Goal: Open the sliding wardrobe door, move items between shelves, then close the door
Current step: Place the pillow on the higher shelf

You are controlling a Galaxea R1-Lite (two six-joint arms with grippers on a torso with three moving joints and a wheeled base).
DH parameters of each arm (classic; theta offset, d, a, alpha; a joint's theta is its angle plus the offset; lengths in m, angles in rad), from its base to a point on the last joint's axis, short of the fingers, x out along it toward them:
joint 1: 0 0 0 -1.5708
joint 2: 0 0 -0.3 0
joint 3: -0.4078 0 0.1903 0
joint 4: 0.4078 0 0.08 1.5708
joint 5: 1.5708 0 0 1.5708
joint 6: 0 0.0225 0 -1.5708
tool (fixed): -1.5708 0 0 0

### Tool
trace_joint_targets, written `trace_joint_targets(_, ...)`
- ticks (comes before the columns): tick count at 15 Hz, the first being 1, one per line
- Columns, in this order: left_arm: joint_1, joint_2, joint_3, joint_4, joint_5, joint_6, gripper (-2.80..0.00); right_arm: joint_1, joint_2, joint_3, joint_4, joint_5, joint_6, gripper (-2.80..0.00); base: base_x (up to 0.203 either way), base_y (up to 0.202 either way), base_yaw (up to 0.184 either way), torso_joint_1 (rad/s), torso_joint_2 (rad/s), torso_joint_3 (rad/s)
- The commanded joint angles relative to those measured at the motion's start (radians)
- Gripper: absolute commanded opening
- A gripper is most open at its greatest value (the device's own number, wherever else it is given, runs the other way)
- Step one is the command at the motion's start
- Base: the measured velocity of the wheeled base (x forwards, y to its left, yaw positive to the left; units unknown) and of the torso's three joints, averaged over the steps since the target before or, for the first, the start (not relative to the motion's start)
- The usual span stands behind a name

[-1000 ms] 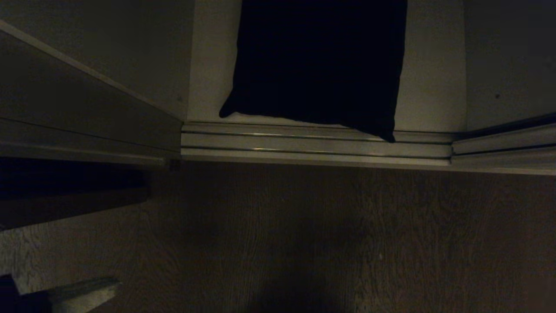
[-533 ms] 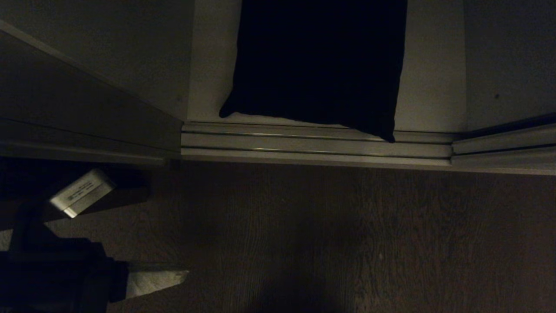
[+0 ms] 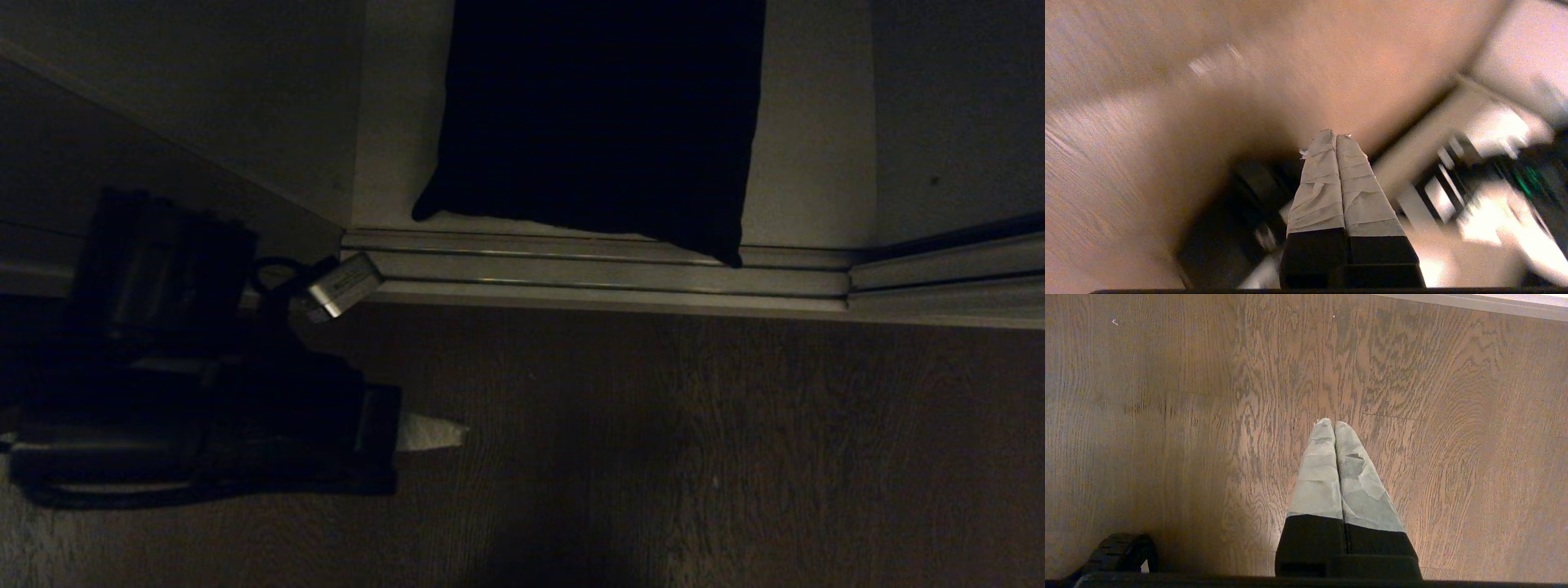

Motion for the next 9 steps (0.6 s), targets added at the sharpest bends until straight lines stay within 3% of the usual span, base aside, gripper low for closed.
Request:
trace_joint_targets(1,-0.006,0.186,-0.050,-0.095,0.097,-0.010,-2.80,0.000,0.000,0.000,-0.001,0.001,0.000,-2.80,0.000,0.000,0.000,0.000,0.00,0.000)
trace_joint_targets(4,-0.007,0.337,-0.149,-0.271,0.296,-0.016,-2.80,0.000,0.000,0.002,0.001,0.001,0.000,-2.80,0.000,0.000,0.000,0.000,0.00,0.000)
trace_joint_targets(9,0.003,0.485,-0.404,-0.367,0.511,-0.041,-2.80,0.000,0.000,0.002,0.000,0.001,0.000,-2.80,0.000,0.000,0.000,0.000,0.00,0.000)
